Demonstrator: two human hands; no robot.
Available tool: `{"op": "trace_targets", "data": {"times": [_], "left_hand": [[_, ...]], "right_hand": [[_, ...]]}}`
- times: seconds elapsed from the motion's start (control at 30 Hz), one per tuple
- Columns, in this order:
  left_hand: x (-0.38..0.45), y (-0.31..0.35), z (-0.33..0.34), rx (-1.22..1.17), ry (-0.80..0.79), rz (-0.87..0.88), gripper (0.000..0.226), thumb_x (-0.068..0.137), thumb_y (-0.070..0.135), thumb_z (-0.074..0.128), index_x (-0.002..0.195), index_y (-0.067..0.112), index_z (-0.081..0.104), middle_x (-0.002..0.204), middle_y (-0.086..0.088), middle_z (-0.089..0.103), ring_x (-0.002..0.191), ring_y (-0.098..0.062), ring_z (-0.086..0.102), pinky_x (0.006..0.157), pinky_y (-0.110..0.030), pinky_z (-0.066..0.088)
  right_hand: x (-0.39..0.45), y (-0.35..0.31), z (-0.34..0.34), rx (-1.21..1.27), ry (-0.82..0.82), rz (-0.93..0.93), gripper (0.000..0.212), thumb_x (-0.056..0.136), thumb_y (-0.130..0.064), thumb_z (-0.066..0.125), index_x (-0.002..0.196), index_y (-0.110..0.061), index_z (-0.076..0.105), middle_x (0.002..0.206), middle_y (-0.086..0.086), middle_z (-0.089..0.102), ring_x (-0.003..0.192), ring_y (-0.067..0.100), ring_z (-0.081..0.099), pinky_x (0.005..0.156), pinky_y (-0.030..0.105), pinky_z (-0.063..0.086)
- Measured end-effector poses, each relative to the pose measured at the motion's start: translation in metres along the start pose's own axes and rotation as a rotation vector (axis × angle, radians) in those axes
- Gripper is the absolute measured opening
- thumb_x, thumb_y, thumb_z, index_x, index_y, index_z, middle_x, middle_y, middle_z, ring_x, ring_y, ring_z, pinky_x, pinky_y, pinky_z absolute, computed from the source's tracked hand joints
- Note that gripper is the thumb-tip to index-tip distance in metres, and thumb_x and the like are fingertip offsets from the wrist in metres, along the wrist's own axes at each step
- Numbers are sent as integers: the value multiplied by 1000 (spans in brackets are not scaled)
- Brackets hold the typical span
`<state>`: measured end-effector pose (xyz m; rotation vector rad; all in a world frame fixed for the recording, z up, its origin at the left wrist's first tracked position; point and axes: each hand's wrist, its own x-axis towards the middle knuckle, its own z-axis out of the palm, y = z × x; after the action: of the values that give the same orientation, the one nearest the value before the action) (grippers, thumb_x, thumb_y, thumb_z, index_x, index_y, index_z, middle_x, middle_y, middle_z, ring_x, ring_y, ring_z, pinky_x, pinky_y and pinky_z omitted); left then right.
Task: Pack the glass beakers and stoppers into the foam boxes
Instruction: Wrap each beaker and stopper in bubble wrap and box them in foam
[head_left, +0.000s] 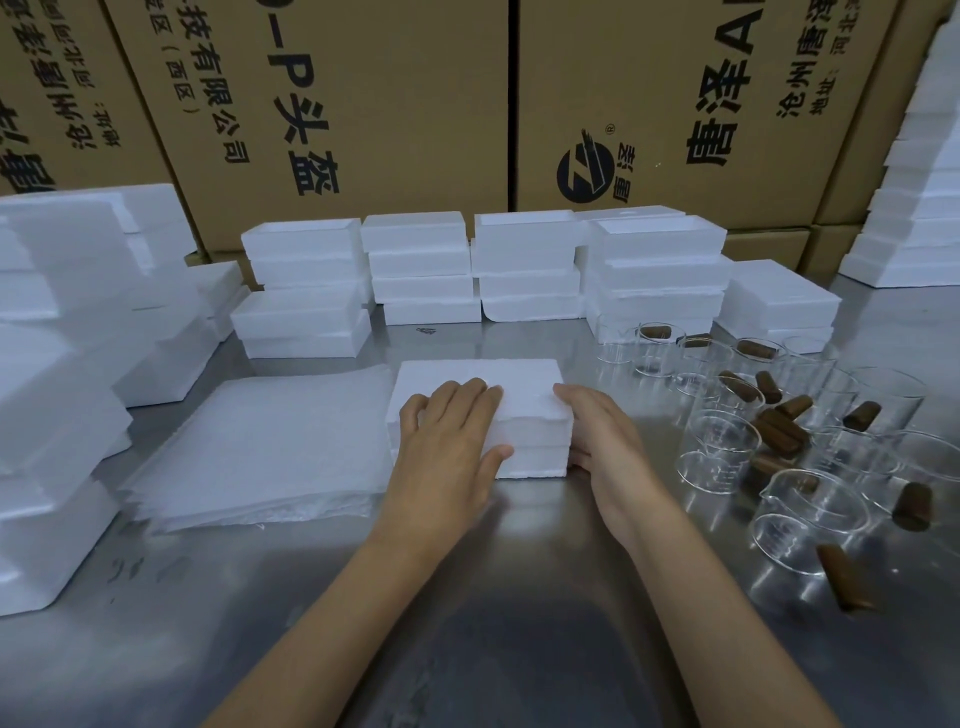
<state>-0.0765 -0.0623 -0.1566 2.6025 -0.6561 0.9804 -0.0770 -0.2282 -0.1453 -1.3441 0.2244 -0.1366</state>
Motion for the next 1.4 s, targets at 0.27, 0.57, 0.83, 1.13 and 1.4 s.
{"op": "trace_targets", "data": {"times": [0.27,0.57,0.83,1.13,1.4], "left_hand": [[-1,-3,-3,-55,38,-44,48,88,28,65,130,7,58,130,-7,58,118,-21,41,99,-38,24],[-3,-7,-2,-127,46,39,47,89,26,62,133,10,57,134,-6,56,123,-22,44,103,-36,27],[-4,16,10,-104,98,85,43,93,24,65,133,10,57,140,-7,54,127,-26,49,102,-49,42],[12,35,27,-278,-8,-96,61,96,29,47,152,13,29,159,-7,26,149,-24,21,122,-31,12],[53,36,83,-175,-295,-173,58,102,35,41,155,18,23,159,-7,26,149,-22,17,119,-38,18]], "right_hand": [[0,-8,-4,380,-11,157,39,86,-29,70,121,-15,60,123,16,65,113,21,64,97,31,51],[6,-9,-14,209,-69,232,65,69,-60,76,107,-8,71,94,8,69,69,12,53,64,26,41],[-6,-19,-18,-98,5,111,69,62,-58,78,118,-23,57,79,-12,72,71,8,72,57,28,56],[14,-105,-56,-41,243,-46,75,65,-65,71,114,-14,47,105,-4,62,96,19,63,74,40,58],[76,-172,-121,338,479,-206,58,78,-52,70,123,-21,51,116,2,66,99,17,67,65,32,60]]}}
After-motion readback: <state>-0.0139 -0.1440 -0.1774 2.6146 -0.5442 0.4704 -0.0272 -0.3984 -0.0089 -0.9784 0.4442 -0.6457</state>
